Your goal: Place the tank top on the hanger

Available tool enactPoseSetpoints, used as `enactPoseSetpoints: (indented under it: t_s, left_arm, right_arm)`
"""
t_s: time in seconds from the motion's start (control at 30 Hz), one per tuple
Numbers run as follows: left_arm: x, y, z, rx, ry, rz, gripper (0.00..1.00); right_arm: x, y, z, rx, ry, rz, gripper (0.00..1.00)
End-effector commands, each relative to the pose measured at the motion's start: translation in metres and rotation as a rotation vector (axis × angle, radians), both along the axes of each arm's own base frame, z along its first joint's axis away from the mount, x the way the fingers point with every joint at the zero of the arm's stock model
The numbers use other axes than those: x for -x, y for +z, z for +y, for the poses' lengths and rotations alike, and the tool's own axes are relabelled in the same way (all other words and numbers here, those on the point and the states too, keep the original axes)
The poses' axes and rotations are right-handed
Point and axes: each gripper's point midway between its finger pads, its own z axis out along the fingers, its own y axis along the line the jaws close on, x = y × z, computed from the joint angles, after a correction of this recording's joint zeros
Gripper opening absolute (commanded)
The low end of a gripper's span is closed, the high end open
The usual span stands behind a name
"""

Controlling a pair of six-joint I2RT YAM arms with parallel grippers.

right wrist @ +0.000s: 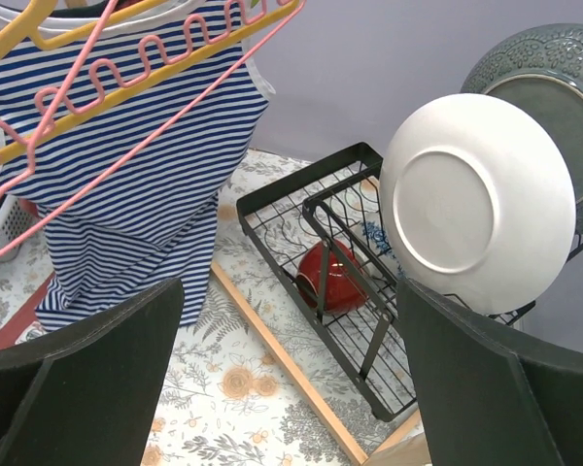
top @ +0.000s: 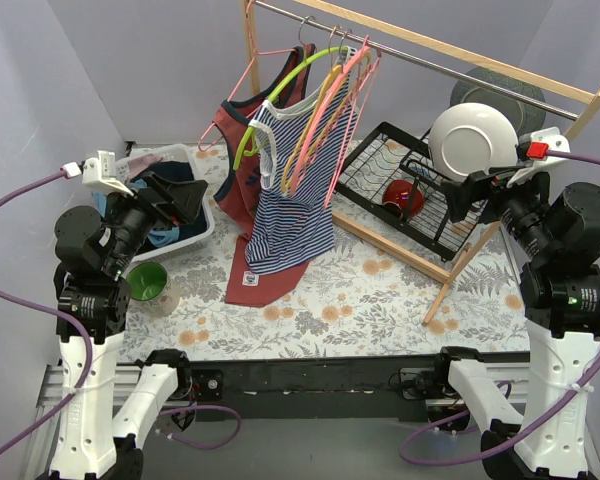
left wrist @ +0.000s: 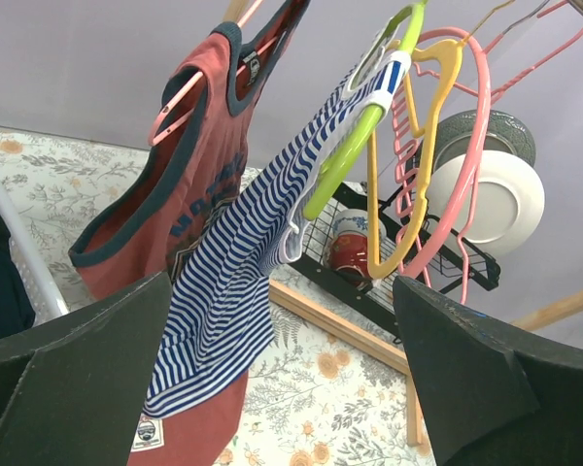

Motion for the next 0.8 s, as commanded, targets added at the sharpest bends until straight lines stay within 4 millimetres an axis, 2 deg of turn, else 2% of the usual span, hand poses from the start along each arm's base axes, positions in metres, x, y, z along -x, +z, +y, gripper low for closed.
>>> enactPoseSetpoints:
  t_s: [0.0, 0.1, 0.2, 0.23, 0.33, 0.37, 0.4, 0.43, 0.5, 0.53, 0.57, 0.6, 0.63, 0.7, 0.73, 0.77]
  left_arm:
    - [0.002, 0.005, -0.001, -0.008, -0.006, -0.012, 0.98]
    - [-0.004, -0.005, 0.004, -0.018, 0.025, 0.007, 0.98]
    - [-0.010, -0.015, 0.008, -0.028, 0.051, 0.028, 0.98]
    - [-0.013, -0.019, 0.009, -0.030, 0.057, 0.035, 0.98]
    - [-0.026, -0.035, 0.017, -0.038, 0.110, 0.074, 0.98]
    - [-0.032, -0.040, 0.020, -0.039, 0.132, 0.080, 0.98]
    - [-0.044, -0.057, 0.024, -0.044, 0.154, 0.128, 0.98]
    - [-0.053, -0.066, 0.029, -0.047, 0.190, 0.151, 0.98]
    - [-0.071, -0.084, 0.030, -0.021, 0.201, 0.204, 0.98]
    - [-0.087, -0.103, 0.035, -0.010, 0.217, 0.263, 0.98]
    - [-0.095, -0.106, 0.032, 0.018, 0.184, 0.263, 0.98]
    - [-0.103, -0.117, 0.030, 0.050, 0.175, 0.295, 0.98]
    - [-0.119, -0.140, 0.053, 0.104, 0.238, 0.364, 0.98]
    - [-0.138, -0.157, 0.076, 0.140, 0.330, 0.406, 0.98]
    - [-0.146, -0.162, 0.093, 0.167, 0.407, 0.426, 0.98]
    - [-0.156, -0.189, 0.105, 0.172, 0.466, 0.512, 0.98]
  right_arm:
    - [0.001, 0.010, 0.008, -0.014, 0.041, -0.025, 0.99]
    - [0.001, 0.006, 0.015, -0.015, 0.087, -0.019, 0.99]
    - [0.004, -0.005, 0.032, 0.040, 0.216, -0.025, 0.98]
    - [0.011, -0.013, 0.046, 0.057, 0.325, -0.020, 0.98]
    - [0.025, -0.026, 0.068, 0.137, 0.525, -0.055, 0.99]
    - [0.025, -0.031, 0.070, 0.140, 0.546, -0.049, 0.98]
    - [0.025, -0.035, 0.071, 0.150, 0.560, -0.050, 0.99]
    - [0.027, -0.039, 0.073, 0.156, 0.581, -0.050, 0.98]
    - [0.026, -0.056, 0.076, 0.177, 0.619, -0.038, 0.99]
    - [0.031, -0.062, 0.080, 0.177, 0.664, -0.035, 0.99]
    - [0.031, -0.071, 0.082, 0.185, 0.689, -0.029, 0.98]
    - [0.032, -0.085, 0.084, 0.182, 0.715, -0.007, 0.99]
    - [0.032, -0.092, 0.086, 0.200, 0.736, -0.013, 0.98]
    - [0.030, -0.105, 0.085, 0.204, 0.743, 0.010, 0.99]
    - [0.029, -0.109, 0.085, 0.220, 0.750, 0.004, 0.98]
    - [0.029, -0.113, 0.085, 0.220, 0.756, 0.013, 0.98]
